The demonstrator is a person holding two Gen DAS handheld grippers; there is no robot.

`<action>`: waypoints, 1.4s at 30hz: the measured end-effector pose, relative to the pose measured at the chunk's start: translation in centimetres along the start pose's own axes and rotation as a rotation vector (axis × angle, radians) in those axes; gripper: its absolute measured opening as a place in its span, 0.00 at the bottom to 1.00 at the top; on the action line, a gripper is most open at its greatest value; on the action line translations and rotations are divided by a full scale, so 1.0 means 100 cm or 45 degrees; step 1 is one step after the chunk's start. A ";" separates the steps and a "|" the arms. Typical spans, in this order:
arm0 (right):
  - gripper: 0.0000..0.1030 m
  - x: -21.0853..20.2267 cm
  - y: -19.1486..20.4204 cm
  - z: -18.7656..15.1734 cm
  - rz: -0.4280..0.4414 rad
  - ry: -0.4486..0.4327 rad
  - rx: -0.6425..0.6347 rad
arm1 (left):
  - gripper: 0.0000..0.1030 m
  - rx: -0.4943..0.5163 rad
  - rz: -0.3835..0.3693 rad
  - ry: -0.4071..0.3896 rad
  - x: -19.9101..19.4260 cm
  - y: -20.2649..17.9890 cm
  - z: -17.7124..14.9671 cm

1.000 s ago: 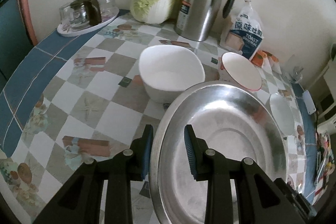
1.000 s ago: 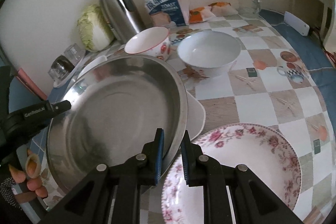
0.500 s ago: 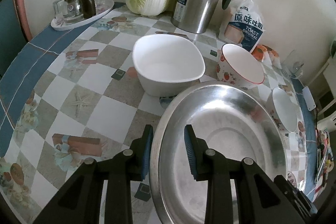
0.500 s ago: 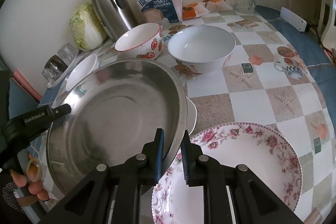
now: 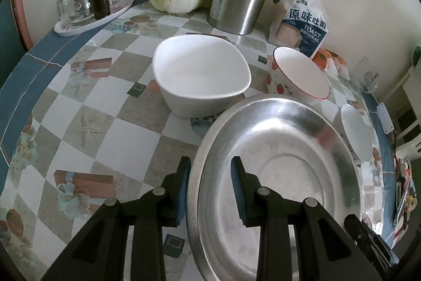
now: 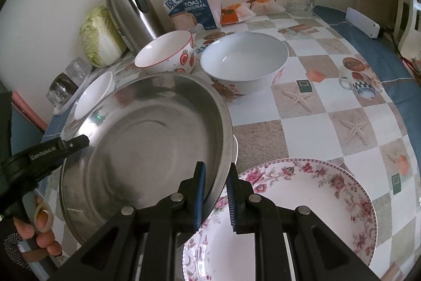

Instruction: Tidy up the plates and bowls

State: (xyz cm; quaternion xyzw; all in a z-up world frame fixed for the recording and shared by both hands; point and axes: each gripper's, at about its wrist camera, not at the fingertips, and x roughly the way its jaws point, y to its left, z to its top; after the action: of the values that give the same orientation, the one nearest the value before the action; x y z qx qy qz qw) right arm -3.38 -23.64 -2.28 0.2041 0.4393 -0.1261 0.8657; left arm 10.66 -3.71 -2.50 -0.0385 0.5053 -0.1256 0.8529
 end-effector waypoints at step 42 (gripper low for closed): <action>0.80 -0.004 -0.011 -0.002 0.007 -0.028 0.091 | 0.89 0.005 0.029 0.040 0.001 0.010 -0.006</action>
State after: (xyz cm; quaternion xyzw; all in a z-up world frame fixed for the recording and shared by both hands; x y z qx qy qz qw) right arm -4.19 -24.56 -2.32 0.2347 0.4244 -0.1416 0.8630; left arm 10.32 -2.76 -3.05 -0.0292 0.5188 -0.1173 0.8463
